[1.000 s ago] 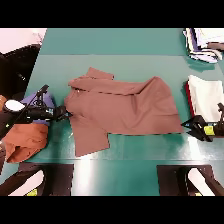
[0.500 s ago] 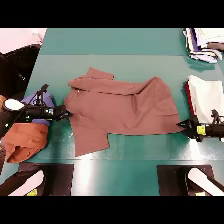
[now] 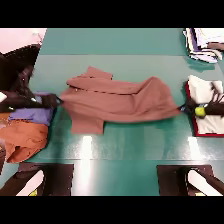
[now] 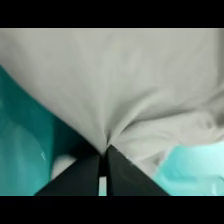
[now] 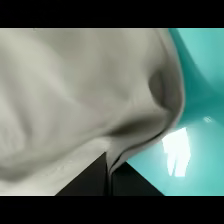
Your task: Fold the shirts.
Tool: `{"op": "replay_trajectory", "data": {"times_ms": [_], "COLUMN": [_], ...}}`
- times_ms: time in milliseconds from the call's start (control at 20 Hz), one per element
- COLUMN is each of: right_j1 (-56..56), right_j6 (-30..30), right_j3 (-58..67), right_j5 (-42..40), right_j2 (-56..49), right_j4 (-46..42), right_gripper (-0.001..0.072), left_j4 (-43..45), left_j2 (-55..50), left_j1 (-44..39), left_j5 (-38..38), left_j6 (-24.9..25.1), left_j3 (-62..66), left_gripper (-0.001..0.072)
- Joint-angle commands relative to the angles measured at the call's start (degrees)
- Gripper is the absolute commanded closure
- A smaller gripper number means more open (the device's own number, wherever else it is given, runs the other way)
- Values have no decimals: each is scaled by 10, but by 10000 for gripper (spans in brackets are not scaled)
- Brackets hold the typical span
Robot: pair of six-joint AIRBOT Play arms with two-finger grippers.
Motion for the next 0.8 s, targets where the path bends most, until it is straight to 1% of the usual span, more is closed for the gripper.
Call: {"op": "replay_trajectory", "data": {"times_ms": [0, 200, 300, 400, 550, 600, 750], "right_j1": [14, -24, -56, -91, -136, -143, -146], "right_j6": [-2, -3, -6, -6, -5, -4, 24], "right_j3": [144, 333, 414, 481, 576, 607, 692], "right_j5": [0, 9, 40, 78, 134, 153, 206], "right_j2": [89, 158, 172, 172, 145, 129, 64], "right_j4": [4, 4, 4, 4, 5, 5, 6], "right_gripper": [695, 695, 696, 696, 696, 696, 697], "left_j4": [39, 38, 38, 38, 34, 32, 32], "left_j2": [54, 65, 65, 65, 65, 65, 46], "left_j1": [0, 0, 0, 0, 0, 0, 0], "left_j5": [-67, -88, -82, -59, -26, -25, -34], "left_j6": [-31, -56, -76, -89, -90, -90, -91], "left_j3": [179, 451, 567, 655, 709, 710, 678], "left_gripper": [677, 677, 677, 677, 678, 678, 677]}}
